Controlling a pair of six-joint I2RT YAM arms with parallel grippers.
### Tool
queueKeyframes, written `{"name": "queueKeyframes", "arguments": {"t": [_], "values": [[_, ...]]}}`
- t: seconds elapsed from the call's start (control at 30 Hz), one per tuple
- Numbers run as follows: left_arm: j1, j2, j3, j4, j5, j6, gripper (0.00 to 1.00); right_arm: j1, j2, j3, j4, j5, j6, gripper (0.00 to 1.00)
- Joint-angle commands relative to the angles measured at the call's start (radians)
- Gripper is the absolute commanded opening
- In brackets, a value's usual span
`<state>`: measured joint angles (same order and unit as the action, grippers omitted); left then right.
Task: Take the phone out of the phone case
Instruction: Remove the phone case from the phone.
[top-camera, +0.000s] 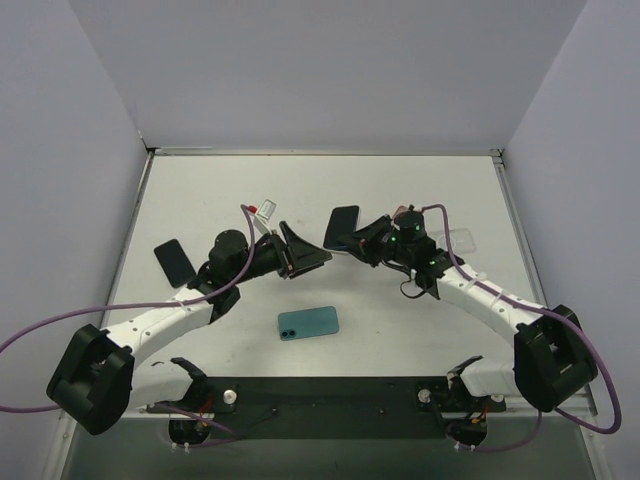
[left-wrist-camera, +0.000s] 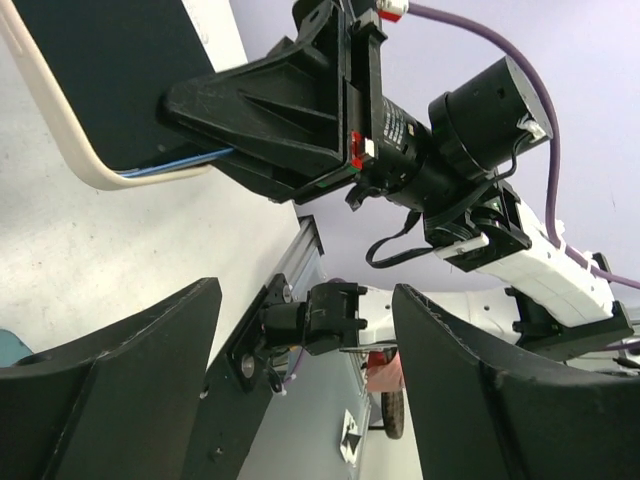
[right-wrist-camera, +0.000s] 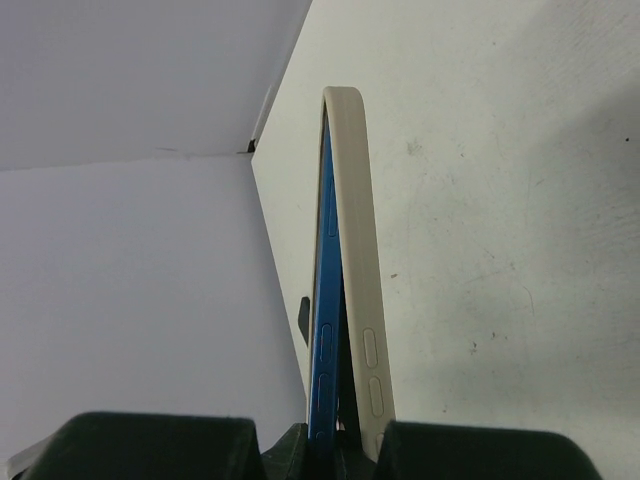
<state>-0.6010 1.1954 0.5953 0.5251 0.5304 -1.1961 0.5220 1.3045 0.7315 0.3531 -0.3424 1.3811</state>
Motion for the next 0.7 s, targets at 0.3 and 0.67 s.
{"name": "queueKeyframes", "arguments": {"t": [0.3, 0.67], "values": [[0.004, 0.093, 0.007, 0.128, -0.055, -0.026, 0.73, -0.023, -0.068, -0.035, 0.181, -0.044, 0.087, 0.00], [0.023, 0.184, 0.018, 0.225, -0.064, -0.083, 0.73, -0.056, -0.080, -0.070, 0.254, -0.079, 0.139, 0.00]]}}
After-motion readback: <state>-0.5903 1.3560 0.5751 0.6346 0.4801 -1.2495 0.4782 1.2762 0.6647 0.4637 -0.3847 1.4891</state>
